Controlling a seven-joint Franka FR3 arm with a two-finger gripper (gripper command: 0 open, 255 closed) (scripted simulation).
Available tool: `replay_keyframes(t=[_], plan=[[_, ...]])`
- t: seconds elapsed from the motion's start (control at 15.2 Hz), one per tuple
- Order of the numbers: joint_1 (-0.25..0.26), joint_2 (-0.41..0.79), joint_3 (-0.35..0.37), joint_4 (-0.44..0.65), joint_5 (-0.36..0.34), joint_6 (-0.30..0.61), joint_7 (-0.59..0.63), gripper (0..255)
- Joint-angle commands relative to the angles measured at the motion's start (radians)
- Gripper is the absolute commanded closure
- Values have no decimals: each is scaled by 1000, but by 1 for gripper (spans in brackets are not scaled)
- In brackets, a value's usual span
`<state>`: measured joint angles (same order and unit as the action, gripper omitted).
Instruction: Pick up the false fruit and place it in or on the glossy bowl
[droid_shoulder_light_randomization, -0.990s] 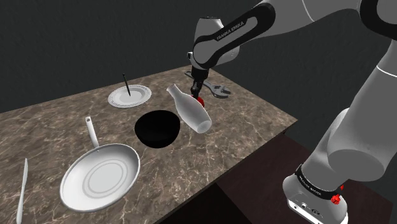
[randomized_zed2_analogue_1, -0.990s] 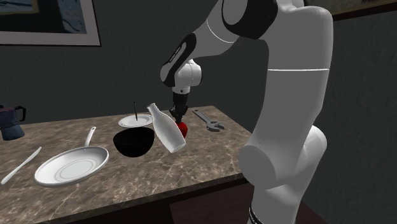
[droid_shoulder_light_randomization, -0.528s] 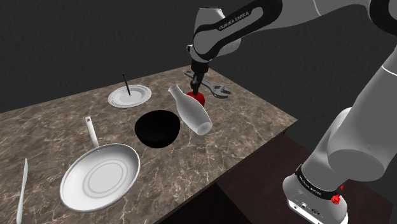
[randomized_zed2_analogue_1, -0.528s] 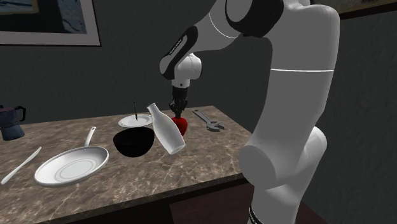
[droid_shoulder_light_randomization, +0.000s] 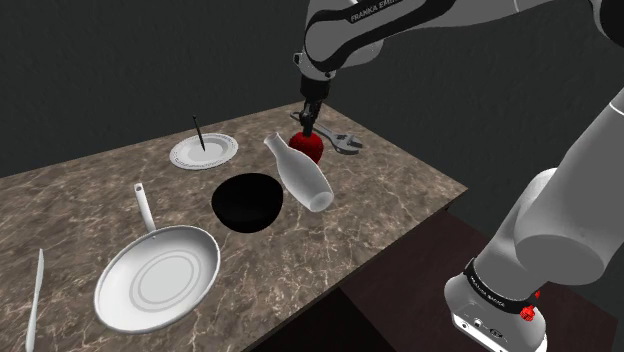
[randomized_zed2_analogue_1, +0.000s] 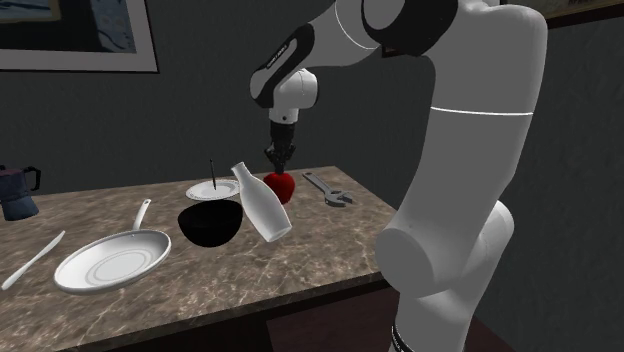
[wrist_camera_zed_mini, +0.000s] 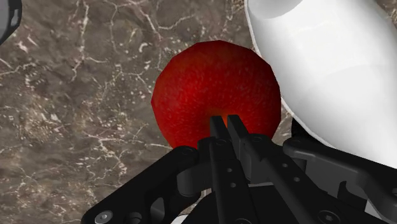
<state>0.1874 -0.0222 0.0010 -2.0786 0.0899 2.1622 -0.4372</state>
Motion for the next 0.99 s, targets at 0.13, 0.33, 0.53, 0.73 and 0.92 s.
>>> replay_keyframes(t=[0.13,0.33,0.53,0.73,0.92], plan=[[-1,-17,-1,35,-3,-52,4,255],[-1,-26,-1,64,-5,-91,7,255],[-1,-34,-1,96,-6,-130,10,255],[-2,-40,-1,130,-8,-170,13,255],[-2,-44,-2,165,-9,-209,16,255]])
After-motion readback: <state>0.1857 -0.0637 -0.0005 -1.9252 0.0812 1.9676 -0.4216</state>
